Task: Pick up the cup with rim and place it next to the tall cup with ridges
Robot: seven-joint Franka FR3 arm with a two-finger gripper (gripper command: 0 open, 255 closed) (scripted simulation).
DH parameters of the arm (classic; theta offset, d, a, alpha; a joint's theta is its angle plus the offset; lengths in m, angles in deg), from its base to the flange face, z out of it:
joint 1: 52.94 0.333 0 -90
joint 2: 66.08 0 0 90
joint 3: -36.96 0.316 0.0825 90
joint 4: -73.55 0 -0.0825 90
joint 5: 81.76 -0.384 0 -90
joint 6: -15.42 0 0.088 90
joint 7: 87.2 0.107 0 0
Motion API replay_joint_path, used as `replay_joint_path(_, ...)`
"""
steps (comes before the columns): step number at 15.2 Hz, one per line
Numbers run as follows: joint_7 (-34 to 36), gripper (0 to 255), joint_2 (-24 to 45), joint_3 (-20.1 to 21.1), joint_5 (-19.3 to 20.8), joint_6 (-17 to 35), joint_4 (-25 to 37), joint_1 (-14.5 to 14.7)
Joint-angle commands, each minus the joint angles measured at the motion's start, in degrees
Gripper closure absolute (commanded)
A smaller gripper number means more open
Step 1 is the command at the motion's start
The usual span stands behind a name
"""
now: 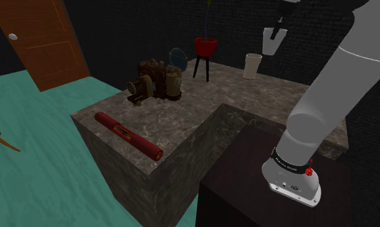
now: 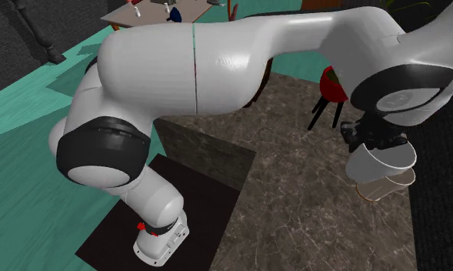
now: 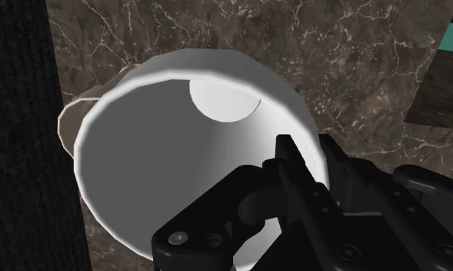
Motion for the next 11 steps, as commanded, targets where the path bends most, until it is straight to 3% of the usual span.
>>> replay_joint_path(1,-5.4,255,5.0,-3.5,-4.3,-1.3,4.1,-1.3)
replay_joint_path(2,-9.2,255,9.2,-5.6,-8.0,-2.5,7.3,-2.9)
replay_joint_path(11,-9.3,255,7.8,-4.7,-7.0,4.8,-0.7,-2.7)
